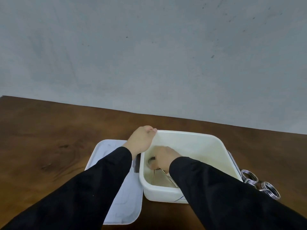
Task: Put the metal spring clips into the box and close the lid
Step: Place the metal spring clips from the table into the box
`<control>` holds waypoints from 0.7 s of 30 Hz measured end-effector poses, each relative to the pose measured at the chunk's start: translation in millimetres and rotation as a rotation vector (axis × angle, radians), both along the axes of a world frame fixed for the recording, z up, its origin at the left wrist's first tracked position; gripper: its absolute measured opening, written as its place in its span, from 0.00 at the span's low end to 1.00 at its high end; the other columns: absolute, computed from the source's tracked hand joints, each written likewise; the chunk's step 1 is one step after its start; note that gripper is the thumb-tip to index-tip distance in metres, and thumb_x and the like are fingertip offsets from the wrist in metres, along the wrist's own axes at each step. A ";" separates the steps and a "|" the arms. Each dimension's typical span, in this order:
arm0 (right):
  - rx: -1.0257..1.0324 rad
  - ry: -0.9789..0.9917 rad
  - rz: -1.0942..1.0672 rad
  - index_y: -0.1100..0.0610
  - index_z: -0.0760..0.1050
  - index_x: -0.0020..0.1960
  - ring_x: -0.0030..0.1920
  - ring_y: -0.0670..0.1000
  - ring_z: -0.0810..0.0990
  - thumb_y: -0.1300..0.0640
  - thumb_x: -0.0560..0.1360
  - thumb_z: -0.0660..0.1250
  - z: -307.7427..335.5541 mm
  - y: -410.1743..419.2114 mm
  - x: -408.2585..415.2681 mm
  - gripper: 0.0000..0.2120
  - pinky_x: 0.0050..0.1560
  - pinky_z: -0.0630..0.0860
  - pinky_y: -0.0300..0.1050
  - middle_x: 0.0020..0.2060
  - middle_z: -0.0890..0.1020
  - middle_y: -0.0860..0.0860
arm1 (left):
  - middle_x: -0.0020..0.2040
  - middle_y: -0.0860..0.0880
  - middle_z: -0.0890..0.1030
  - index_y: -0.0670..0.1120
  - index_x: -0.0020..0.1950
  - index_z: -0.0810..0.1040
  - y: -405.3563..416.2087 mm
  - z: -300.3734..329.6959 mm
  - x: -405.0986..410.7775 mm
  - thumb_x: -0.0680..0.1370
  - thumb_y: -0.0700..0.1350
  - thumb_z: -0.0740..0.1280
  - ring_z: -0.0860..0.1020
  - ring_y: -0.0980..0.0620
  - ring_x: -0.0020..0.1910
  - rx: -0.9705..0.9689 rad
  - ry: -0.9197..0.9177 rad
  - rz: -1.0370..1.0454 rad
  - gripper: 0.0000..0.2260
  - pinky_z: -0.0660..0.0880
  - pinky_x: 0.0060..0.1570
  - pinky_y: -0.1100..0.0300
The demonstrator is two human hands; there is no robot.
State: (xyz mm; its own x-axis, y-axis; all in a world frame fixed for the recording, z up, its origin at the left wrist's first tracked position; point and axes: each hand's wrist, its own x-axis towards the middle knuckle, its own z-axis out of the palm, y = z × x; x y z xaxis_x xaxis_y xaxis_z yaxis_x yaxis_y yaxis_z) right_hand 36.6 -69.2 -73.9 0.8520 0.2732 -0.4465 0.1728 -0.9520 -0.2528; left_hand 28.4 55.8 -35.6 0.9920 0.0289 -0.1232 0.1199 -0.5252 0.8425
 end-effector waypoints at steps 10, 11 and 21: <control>0.345 -0.240 -0.139 0.63 0.79 0.41 0.36 0.62 0.83 0.50 0.76 0.64 50.9 -41.3 -10.9 0.16 0.39 0.82 0.53 0.35 0.84 0.59 | 0.44 0.43 0.80 0.38 0.52 0.79 0.9 -2.3 2.3 0.82 0.51 0.59 0.75 0.47 0.43 0.027 -0.038 0.010 0.18 0.68 0.40 0.56; 0.396 -0.325 -0.195 0.62 0.79 0.41 0.36 0.61 0.83 0.48 0.77 0.63 59.2 -57.1 -8.6 0.17 0.40 0.81 0.53 0.36 0.85 0.59 | 0.47 0.45 0.81 0.40 0.53 0.80 0.0 -2.2 2.4 0.82 0.51 0.59 0.77 0.47 0.46 0.028 -0.037 0.008 0.17 0.69 0.41 0.56; -0.097 -0.274 -0.706 0.61 0.79 0.59 0.55 0.58 0.82 0.46 0.80 0.63 41.3 -297.3 -6.6 0.19 0.58 0.79 0.51 0.55 0.84 0.57 | 0.51 0.46 0.78 0.46 0.53 0.79 -6.2 2.8 1.6 0.83 0.51 0.59 0.73 0.47 0.49 0.097 -0.061 -0.004 0.12 0.68 0.42 0.56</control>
State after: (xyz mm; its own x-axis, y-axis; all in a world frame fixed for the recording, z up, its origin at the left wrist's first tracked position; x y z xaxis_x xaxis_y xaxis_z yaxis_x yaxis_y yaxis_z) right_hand 29.9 -366.5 -32.5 0.8936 -0.4072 -0.1887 -0.4408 -0.8754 -0.1984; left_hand 30.0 49.6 -32.7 0.9977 0.0335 -0.0594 0.0675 -0.6053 0.7931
